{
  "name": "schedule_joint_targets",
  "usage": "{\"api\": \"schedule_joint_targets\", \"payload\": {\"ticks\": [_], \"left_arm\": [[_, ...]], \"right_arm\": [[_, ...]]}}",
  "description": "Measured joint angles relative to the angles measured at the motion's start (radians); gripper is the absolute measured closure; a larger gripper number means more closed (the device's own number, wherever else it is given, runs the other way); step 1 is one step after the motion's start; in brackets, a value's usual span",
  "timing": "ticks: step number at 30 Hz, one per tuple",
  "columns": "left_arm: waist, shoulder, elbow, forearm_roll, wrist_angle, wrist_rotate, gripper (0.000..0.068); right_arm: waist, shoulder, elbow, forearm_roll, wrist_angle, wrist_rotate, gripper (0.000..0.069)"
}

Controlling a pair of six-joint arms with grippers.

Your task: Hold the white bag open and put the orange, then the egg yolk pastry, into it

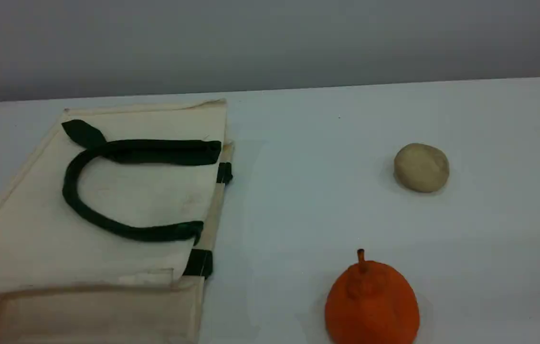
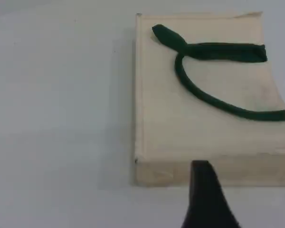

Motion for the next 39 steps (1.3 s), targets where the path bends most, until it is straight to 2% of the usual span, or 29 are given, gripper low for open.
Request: {"api": "schedule_joint_targets", "payload": {"ticks": [6,13,17,23,31,39], "left_arm": [[0.0,0.003,-0.006,0.0,-0.004,0.001,0.0303],[-0.001,0.153,-0.087,0.1,-0.118,-0.03,0.0303],[-0.001,0.319,-0.139,0.109,-0.224,-0.032,0.0303],[-0.001,0.63,-0.201,0.109,-0.359,-0.097,0.0303],[-0.001,1.038,-0.214,0.109,-0.534,-0.135,0.0303],[-0.001,1.36,-0.297,0.109,-0.63,-0.166,0.0303]], "right_arm": [[0.0,0.0,0.0,0.059,-0.007,-0.001,0.0278],[0.0,0.032,-0.023,0.067,-0.049,-0.033,0.0278],[0.0,0.146,-0.024,0.091,-0.16,-0.04,0.0278],[0.0,0.347,-0.024,0.125,-0.322,-0.088,0.0278],[0.0,0.664,-0.025,0.189,-0.518,-0.086,0.0278],[0.0,0.95,-0.032,0.29,-0.696,-0.086,0.0278]]}}
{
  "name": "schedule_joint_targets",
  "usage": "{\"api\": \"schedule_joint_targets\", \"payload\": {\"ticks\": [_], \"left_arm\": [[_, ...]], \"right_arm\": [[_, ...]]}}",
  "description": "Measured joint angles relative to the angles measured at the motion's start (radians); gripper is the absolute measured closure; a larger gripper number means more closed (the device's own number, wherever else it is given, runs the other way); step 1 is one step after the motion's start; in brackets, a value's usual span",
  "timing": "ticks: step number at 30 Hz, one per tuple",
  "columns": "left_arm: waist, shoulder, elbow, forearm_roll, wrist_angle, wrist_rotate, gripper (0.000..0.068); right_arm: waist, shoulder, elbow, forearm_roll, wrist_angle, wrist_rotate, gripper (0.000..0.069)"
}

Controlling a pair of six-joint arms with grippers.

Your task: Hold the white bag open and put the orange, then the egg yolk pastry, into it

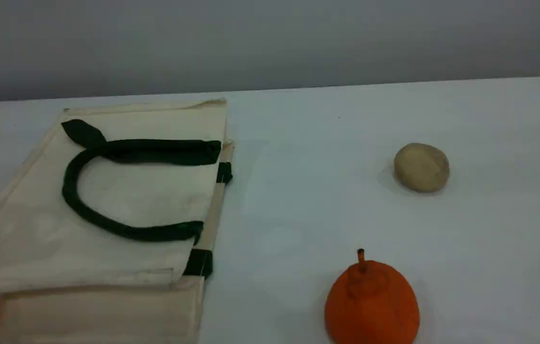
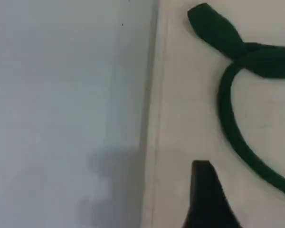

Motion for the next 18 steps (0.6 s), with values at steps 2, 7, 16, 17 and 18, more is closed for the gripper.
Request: {"api": "schedule_joint_targets", "payload": {"ticks": [2,7,16,17,18], "left_arm": [[0.0,0.073,-0.033,-0.002,0.003,0.0,0.0303],[0.0,0.226,-0.107,-0.002,-0.04,0.002,0.0303],[0.0,0.431,-0.203,-0.012,-0.077,0.007,0.0303],[0.0,0.448,-0.212,-0.012,-0.075,0.007,0.0303],[0.0,0.463,-0.222,-0.012,-0.071,0.007,0.0303]], "right_arm": [[0.0,0.053,0.0,0.021,-0.041,-0.002,0.0278],[0.0,0.139,0.0,0.021,-0.085,-0.003,0.0278],[0.0,0.148,0.001,0.053,-0.125,-0.003,0.0278],[0.0,0.148,0.001,0.053,-0.125,-0.003,0.0278],[0.0,0.148,0.001,0.053,-0.127,-0.003,0.0278]]}}
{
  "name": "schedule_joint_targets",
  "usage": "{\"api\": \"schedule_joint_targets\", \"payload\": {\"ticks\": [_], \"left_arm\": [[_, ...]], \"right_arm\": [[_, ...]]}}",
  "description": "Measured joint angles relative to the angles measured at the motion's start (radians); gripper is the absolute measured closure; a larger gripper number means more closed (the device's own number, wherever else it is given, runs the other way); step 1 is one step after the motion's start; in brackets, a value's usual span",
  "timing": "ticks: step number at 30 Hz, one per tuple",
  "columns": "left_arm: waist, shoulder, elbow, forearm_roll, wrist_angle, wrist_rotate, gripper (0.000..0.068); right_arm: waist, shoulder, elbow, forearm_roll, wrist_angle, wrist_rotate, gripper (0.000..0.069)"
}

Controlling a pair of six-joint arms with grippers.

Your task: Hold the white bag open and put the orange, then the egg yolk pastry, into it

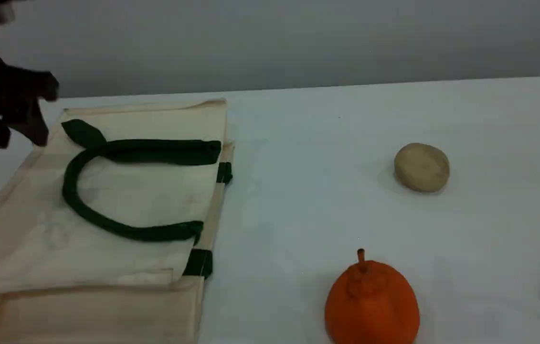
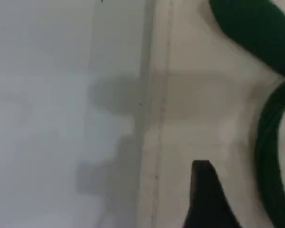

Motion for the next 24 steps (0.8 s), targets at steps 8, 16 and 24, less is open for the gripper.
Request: {"api": "schedule_joint_targets", "payload": {"ticks": [8,16,24], "left_arm": [[0.0,0.06,-0.019,-0.074,0.009,0.055,0.0303],[0.0,0.063,-0.019,-0.245,0.004,0.227,0.0303],[0.0,0.121,-0.051,-0.287,-0.002,0.264,0.0303]], "right_arm": [[0.0,0.0,0.0,-0.003,-0.025,0.0,0.0278],[0.0,0.0,0.0,-0.003,-0.028,0.0,0.0278],[0.0,0.0,0.0,-0.003,-0.028,0.0,0.0278]]}}
